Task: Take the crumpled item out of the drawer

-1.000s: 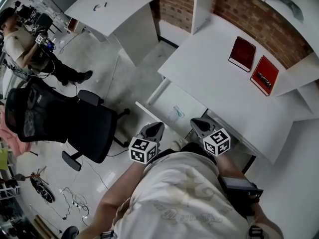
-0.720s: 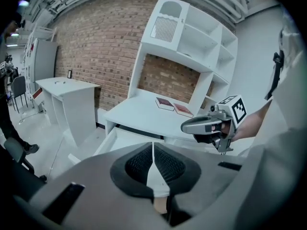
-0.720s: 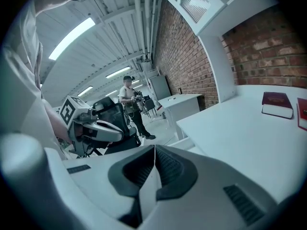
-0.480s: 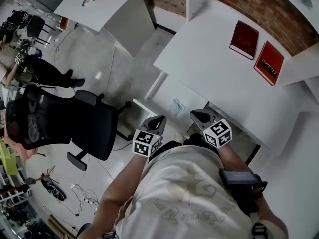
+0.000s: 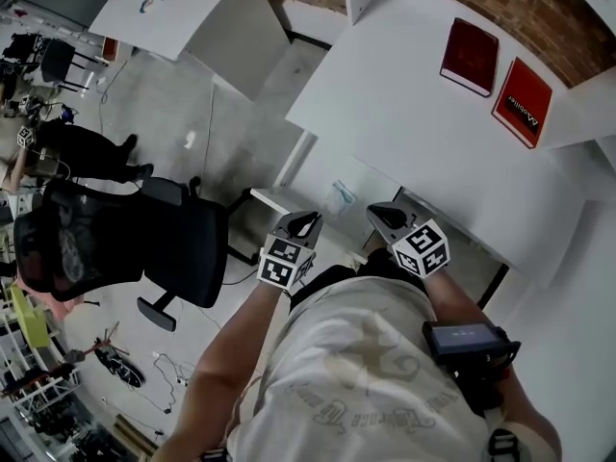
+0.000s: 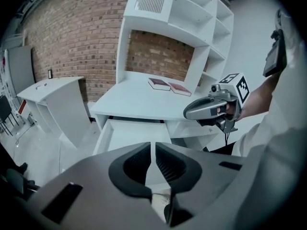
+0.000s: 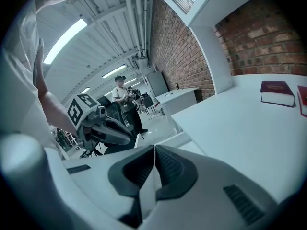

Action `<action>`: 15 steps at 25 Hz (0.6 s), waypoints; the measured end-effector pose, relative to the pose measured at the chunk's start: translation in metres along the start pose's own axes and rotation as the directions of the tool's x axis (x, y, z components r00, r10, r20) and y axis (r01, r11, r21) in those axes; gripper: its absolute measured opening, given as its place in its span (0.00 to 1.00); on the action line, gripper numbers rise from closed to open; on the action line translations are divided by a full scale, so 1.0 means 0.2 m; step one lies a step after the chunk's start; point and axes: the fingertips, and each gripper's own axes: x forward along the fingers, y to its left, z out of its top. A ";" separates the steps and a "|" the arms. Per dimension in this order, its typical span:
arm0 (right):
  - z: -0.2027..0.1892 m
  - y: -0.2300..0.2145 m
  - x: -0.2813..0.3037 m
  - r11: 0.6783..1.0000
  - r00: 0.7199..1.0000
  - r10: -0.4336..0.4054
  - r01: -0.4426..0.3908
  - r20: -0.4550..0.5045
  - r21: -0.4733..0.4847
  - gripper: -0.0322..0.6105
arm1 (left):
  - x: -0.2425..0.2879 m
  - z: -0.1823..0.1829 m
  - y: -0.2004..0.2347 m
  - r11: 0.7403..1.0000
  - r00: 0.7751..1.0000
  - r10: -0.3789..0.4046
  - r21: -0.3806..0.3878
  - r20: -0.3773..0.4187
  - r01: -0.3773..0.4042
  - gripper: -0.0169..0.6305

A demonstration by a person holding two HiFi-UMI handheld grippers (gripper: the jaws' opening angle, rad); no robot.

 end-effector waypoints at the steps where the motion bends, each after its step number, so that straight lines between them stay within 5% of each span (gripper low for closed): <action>1: 0.00 -0.01 0.00 1.000 1.000 -0.001 0.001 0.001 0.002 0.09 | 0.01 0.00 0.00 1.000 1.000 -0.007 0.013 -0.015 0.007 0.07; 15: -0.03 -0.07 0.00 0.999 1.000 -0.011 0.011 0.002 0.033 0.09 | 0.19 -0.07 -0.01 0.972 0.973 -0.077 0.203 -0.217 0.122 0.26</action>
